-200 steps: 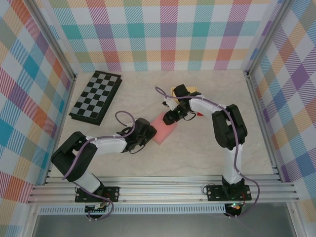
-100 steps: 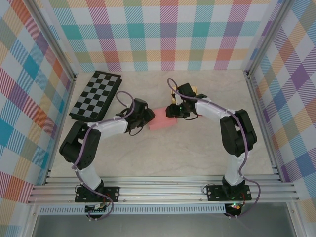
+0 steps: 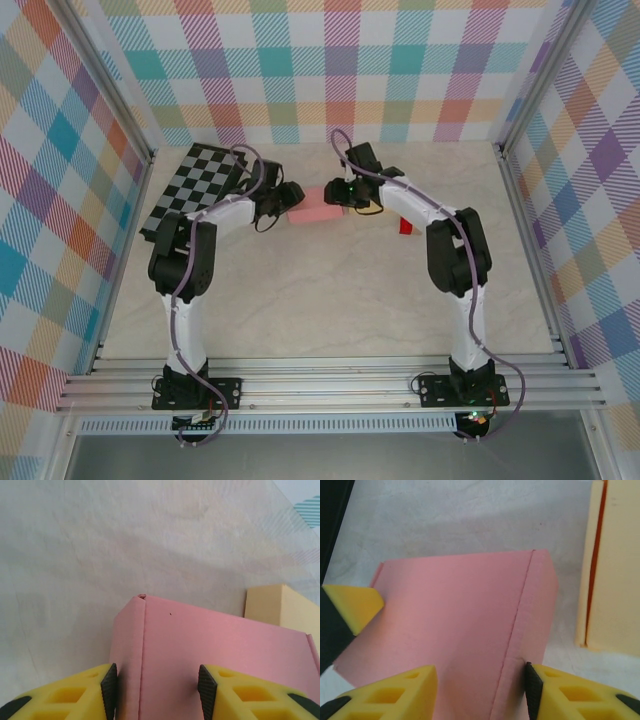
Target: Fold the paper box
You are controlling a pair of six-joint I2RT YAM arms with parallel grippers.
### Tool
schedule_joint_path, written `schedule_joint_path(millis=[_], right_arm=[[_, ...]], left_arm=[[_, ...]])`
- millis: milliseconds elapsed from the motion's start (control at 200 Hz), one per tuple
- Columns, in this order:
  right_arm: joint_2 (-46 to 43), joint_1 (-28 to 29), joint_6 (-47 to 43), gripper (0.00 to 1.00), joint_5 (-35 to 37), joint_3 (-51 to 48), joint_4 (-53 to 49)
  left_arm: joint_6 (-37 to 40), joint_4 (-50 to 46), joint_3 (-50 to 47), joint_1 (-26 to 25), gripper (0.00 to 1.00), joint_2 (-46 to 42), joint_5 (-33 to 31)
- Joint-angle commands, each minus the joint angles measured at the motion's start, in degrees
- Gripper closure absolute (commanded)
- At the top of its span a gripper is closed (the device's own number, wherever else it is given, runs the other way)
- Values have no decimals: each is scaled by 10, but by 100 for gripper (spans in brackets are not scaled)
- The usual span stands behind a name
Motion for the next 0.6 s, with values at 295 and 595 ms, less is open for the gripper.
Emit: schedule_joint_path(millis=[295, 595], right_arm=[[139, 15, -31, 49, -6, 190, -42], [125, 15, -21, 44, 9, 152, -34]], left_arm=[[65, -32, 88, 33, 52, 80, 72], [93, -92, 108, 51, 35, 88, 9]])
